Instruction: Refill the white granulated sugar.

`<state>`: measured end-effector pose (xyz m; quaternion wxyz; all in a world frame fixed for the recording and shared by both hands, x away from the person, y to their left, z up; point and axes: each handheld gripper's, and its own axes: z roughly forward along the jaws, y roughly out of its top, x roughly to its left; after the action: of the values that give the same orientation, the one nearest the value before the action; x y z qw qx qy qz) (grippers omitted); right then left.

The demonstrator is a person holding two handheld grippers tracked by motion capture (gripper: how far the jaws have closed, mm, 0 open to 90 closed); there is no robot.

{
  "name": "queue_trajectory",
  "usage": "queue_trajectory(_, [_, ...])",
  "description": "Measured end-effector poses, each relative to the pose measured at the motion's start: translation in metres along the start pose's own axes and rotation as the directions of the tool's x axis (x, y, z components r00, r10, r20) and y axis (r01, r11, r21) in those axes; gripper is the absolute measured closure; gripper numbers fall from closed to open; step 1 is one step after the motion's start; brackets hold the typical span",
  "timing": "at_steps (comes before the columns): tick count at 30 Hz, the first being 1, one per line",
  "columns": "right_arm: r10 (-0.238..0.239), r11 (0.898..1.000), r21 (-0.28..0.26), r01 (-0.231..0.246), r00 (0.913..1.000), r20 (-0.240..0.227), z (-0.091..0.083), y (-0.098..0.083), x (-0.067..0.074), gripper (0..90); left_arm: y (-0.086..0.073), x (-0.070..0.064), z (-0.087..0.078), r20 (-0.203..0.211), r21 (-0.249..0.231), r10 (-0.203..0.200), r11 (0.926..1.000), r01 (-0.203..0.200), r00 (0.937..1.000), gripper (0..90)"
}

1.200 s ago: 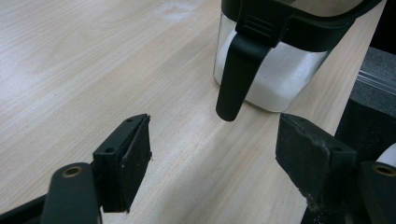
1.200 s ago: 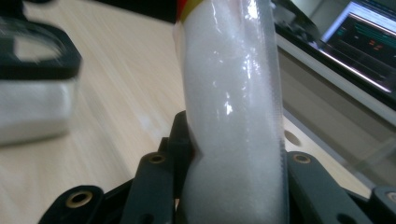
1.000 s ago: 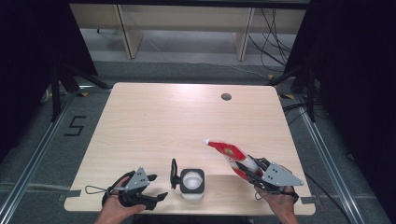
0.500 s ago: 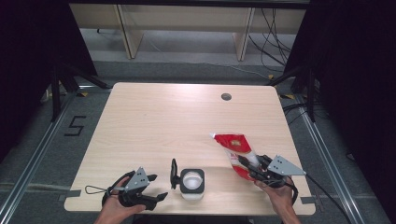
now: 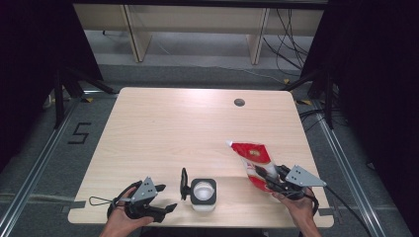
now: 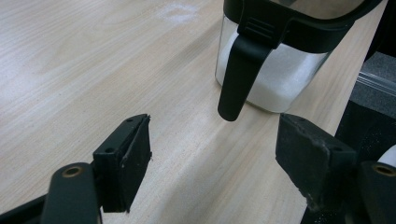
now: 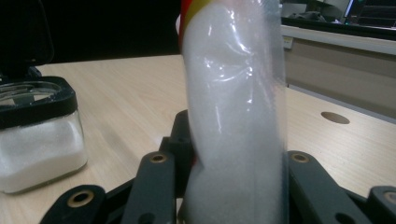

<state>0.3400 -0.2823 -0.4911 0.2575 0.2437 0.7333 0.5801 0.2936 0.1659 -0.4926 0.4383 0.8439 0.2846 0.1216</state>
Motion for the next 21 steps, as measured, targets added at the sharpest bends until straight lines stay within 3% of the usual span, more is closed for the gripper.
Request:
queue_trajectory(1, [-0.019, 1.000, -0.019, 0.020, 0.9995, 0.025, -0.001, 0.000, 0.000, 68.4, 0.000, 0.000, 0.000, 0.001, 0.002, 0.000, 1.0000, 0.000, 1.0000, 26.1])
queue_trajectory(3, [-0.015, 1.000, 0.004, 0.015, 0.9997, 0.018, -0.004, 0.001, 0.001, 68.4, 0.000, 0.000, 0.000, 0.001, 0.002, -0.001, 1.0000, 0.001, 1.0000, 26.0])
queue_trajectory(5, [-0.035, 0.999, -0.006, 0.036, 0.9986, 0.039, -0.004, 0.000, 0.001, 68.5, 0.000, 0.000, 0.000, 0.004, 0.005, -0.017, 0.9998, 0.017, 0.9998, 26.0])
queue_trajectory(6, [-0.026, 1.000, 0.003, 0.026, 0.9996, 0.009, -0.005, 0.001, 0.001, 68.5, -0.001, -0.001, 0.000, 0.002, 0.003, -0.019, 0.9998, 0.019, 0.9998, 26.0])
queue_trajectory(9, [-0.019, 1.000, 0.017, 0.018, 0.9990, 0.040, -0.009, 0.000, 0.002, 68.5, -0.001, 0.001, 0.000, -0.007, 0.025, 0.004, 0.9997, -0.004, 1.0000, 26.0])
queue_trajectory(11, [-0.012, 1.000, 0.026, 0.012, 0.9995, 0.029, -0.012, 0.000, 0.002, 68.5, -0.001, 0.000, 0.001, -0.004, 0.007, -0.017, 0.9998, 0.017, 0.9999, 26.1])
queue_trajectory(14, [0.007, 1.000, 0.028, -0.008, 0.9987, 0.051, -0.017, -0.002, 0.003, 68.6, 0.000, 0.003, 0.000, -0.006, 0.009, 0.016, 0.9998, -0.016, 0.9999, 26.0])
queue_trajectory(15, [-0.021, 0.999, 0.031, 0.020, 0.9986, 0.048, -0.018, -0.002, 0.000, 68.7, -0.001, 0.003, 0.000, -0.006, 0.014, 0.019, 0.9997, -0.019, 0.9998, 26.1])
queue_trajectory(16, [-0.002, 1.000, 0.018, 0.001, 0.9985, 0.055, -0.019, -0.003, 0.001, 68.7, -0.001, 0.001, 0.000, -0.010, 0.013, -0.006, 0.9999, 0.006, 0.9999, 26.1])
queue_trajectory(19, [0.020, 0.999, 0.040, -0.022, 0.9986, 0.050, -0.023, -0.003, 0.001, 68.8, 0.000, 0.004, 0.000, -0.006, 0.021, 0.031, 0.9993, -0.031, 0.9995, 26.0])
queue_trajectory(21, [-0.005, 1.000, 0.028, 0.003, 0.9989, 0.046, -0.023, -0.003, -0.001, 69.0, -0.001, 0.002, 0.000, -0.006, 0.013, 0.002, 0.9999, -0.002, 1.0000, 26.1])
